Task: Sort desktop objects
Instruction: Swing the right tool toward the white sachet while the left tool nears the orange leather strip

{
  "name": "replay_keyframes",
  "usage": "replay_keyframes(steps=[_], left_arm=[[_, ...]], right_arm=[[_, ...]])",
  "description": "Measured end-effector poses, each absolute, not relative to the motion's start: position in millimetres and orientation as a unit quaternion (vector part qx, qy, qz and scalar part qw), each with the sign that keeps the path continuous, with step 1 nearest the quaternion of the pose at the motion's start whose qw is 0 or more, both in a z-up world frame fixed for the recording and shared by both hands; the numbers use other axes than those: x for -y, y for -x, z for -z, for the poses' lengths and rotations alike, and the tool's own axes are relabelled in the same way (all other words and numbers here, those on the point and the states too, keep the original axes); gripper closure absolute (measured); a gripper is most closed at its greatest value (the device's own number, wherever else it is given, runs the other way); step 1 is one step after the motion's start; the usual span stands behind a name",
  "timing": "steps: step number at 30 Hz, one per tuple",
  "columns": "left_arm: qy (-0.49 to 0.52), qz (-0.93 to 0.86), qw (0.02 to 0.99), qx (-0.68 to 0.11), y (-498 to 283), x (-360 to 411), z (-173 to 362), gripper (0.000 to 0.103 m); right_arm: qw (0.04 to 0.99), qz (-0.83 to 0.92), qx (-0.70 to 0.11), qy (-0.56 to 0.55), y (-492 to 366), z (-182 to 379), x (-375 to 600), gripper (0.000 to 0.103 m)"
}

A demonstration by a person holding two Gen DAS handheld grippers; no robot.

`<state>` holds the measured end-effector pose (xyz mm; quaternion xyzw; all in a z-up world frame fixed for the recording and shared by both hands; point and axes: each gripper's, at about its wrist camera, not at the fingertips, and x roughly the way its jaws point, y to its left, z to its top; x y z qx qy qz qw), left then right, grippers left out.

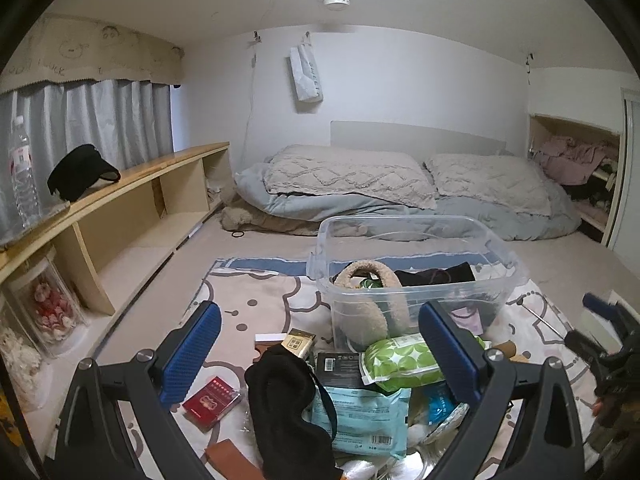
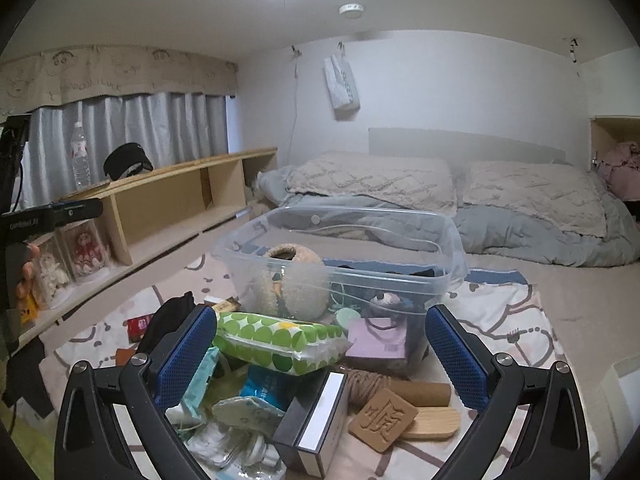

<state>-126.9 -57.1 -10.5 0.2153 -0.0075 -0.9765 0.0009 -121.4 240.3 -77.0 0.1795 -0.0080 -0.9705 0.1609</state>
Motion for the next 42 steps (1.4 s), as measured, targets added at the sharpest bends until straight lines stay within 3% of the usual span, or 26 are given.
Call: replay_keyframes(steps=[7,21,26,42], left_arm=[[-0.208,0.978,0.014,0.012,128,73,26,0.003],[-0.253,0.963,0.084,-0.046,144,136,69,0.003],[-0.273,0.955,0.097,-0.054,146,151,87,0.003],[-0.399,0.905,0.13,-0.065,164,193,174,0.003]], right_arm=[[0.185,0.96,-0.027,-0.208,114,115,-229,0.0],[0.36,0.849,-0.23,-0.311,75,205,-141,0.0],[0.382,0.821,-0.217,-0.364,78,225,-132,0.0],[0.305,0.799,-0.129,-0.502,109,272,-133,0.0]])
